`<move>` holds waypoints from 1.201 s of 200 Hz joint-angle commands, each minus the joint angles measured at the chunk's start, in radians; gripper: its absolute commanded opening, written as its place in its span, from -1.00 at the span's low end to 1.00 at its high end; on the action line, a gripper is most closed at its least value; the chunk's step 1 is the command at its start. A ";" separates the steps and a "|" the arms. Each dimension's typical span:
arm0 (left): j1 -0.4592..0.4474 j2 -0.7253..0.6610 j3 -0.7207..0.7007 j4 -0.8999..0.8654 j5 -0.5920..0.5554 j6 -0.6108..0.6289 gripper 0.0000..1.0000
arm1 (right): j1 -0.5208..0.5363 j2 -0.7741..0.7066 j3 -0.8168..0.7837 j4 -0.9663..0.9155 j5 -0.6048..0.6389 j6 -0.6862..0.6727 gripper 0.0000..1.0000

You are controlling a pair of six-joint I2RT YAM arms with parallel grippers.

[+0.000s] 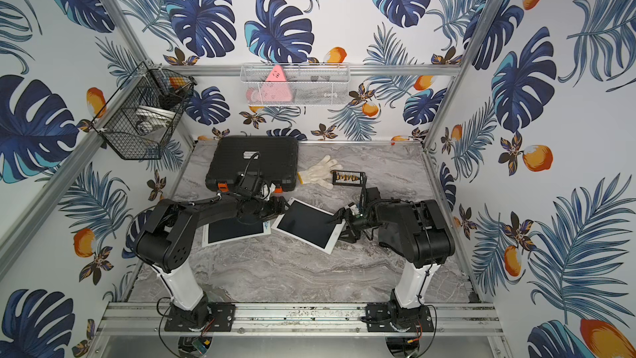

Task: Wipe the drawing tablet
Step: Adjust the drawing tablet at the center of the board.

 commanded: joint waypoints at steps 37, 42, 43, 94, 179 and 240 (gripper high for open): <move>-0.001 0.021 -0.029 -0.247 -0.031 0.011 0.72 | 0.002 -0.059 -0.047 0.191 0.158 0.095 0.25; -0.001 0.023 -0.029 -0.247 -0.030 0.010 0.72 | 0.002 -0.075 -0.049 0.194 0.156 0.104 0.23; -0.001 0.023 -0.029 -0.247 -0.030 0.010 0.72 | 0.002 -0.079 -0.050 0.194 0.156 0.106 0.23; 0.000 0.028 -0.035 -0.233 -0.025 0.004 0.72 | 0.002 -0.239 -0.061 0.140 0.149 0.166 0.01; -0.001 0.029 -0.045 -0.217 -0.019 -0.001 0.72 | 0.002 -0.292 -0.048 0.085 0.154 0.180 -0.42; 0.000 0.024 -0.052 -0.211 -0.016 -0.003 0.72 | 0.002 -0.313 -0.019 0.047 0.159 0.182 -0.65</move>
